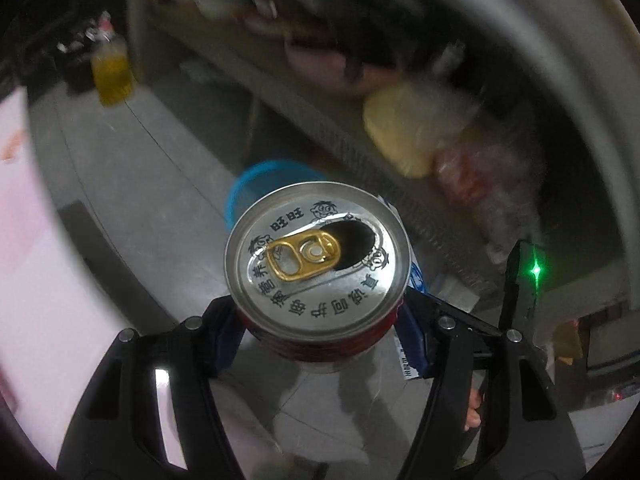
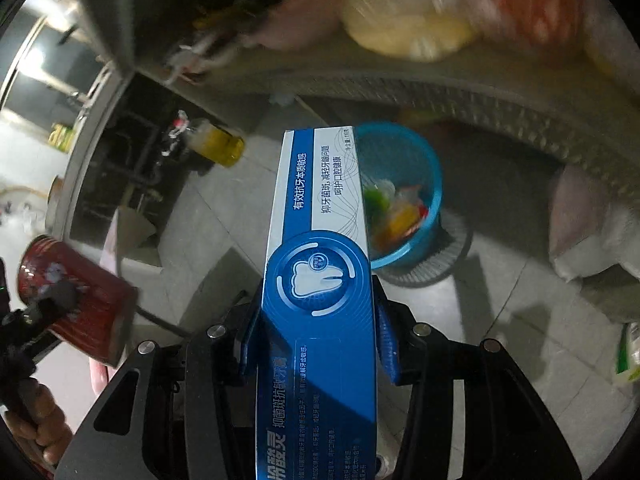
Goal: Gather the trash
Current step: 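Carry both items to the wastebasket and open both tools over it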
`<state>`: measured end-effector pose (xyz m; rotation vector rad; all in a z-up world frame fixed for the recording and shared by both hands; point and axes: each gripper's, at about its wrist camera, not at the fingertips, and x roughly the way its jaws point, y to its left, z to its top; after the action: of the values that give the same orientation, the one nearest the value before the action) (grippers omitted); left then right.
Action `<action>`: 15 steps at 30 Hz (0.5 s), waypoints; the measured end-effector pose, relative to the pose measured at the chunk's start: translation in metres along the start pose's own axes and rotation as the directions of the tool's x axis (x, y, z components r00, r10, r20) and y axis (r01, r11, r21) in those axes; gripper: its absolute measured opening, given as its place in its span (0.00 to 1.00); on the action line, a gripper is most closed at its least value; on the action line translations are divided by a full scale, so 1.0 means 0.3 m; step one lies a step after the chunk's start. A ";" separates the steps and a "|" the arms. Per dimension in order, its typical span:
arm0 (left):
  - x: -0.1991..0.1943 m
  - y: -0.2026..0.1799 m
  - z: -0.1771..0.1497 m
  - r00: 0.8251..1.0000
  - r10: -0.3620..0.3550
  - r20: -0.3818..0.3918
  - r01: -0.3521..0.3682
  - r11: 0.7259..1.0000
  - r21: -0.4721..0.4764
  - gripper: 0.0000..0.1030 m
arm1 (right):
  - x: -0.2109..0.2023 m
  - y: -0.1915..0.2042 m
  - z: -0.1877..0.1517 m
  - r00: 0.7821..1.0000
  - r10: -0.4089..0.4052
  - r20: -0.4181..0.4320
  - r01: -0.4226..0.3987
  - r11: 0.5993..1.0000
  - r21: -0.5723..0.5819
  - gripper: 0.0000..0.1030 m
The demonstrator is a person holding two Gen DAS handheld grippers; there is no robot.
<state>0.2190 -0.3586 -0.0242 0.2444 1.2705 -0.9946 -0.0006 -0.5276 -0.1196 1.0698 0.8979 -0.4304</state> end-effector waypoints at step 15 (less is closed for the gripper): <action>0.739 0.065 0.219 0.956 -0.051 -0.289 -0.022 0.970 -0.243 0.61 | 0.371 -0.197 0.166 0.993 -0.051 -0.106 0.071 0.978 0.195 0.45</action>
<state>0.2697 -0.4976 -0.2029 0.1961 1.6547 -0.8234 0.0444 -0.5861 -0.2332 1.2578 0.9937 -0.5297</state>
